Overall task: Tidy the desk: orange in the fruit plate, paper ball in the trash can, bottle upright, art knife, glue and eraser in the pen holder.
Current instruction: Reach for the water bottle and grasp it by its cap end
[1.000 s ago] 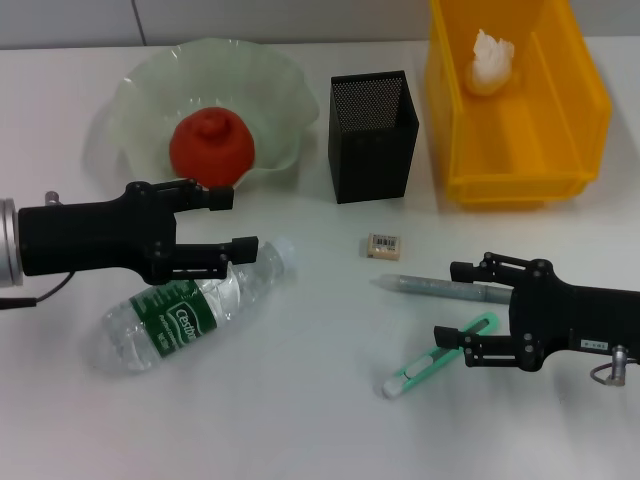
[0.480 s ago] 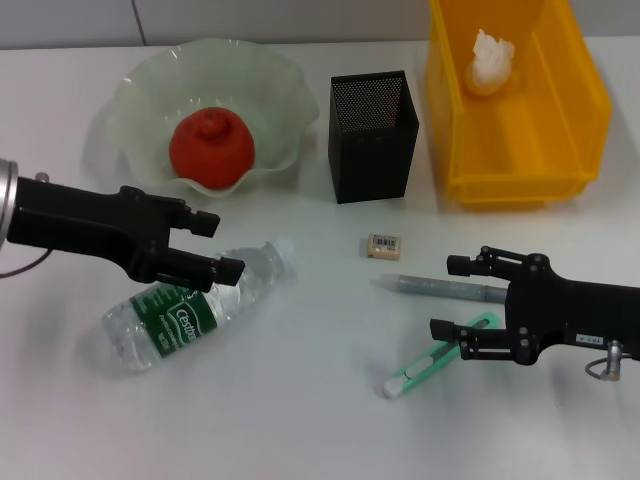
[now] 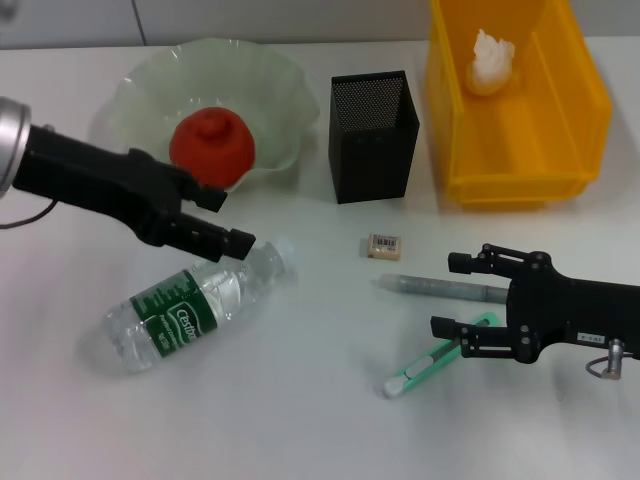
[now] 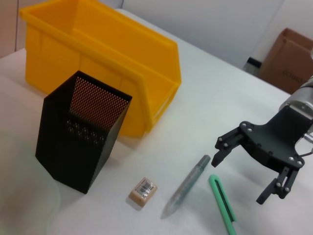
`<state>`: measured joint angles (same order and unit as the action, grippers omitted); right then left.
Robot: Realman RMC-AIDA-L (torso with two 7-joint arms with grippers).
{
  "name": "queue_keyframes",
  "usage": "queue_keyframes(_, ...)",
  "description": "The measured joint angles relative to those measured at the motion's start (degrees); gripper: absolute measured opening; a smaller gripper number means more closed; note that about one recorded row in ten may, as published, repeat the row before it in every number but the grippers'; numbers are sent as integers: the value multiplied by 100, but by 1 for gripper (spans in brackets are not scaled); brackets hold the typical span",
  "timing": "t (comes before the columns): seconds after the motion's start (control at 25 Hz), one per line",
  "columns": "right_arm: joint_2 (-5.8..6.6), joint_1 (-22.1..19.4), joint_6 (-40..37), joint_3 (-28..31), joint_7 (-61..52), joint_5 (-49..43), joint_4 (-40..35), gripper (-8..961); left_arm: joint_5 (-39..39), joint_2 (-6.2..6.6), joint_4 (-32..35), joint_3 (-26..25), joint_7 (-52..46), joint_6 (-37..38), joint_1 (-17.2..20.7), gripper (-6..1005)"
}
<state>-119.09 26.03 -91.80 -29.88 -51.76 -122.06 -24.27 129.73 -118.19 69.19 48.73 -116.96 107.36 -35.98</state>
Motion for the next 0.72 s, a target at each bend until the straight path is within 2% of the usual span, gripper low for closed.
queue_keyframes(0.16,0,-3,17,6,0,12,-5,817,313,-16,10,230,-351,-16,-326,826)
queue_keyframes(0.24,0,-16,21,9,9,62,-7,817,480,-33,14,635,-664,-83,-563,826)
queue_keyframes(0.32,0,-18,21,9,11,73,-6,817,505,-35,14,721,-727,-100,-601,826)
queue_keyframes(0.4,4,-21,22,9,14,96,-7,817,574,-42,20,983,-945,-179,-721,825)
queue_keyframes(0.44,6,-25,23,9,15,114,-7,817,655,-52,26,1272,-1177,-312,-829,825)
queue_keyframes(0.72,9,-41,23,9,17,117,-6,817,743,-57,-42,1961,-1588,-852,-982,826)
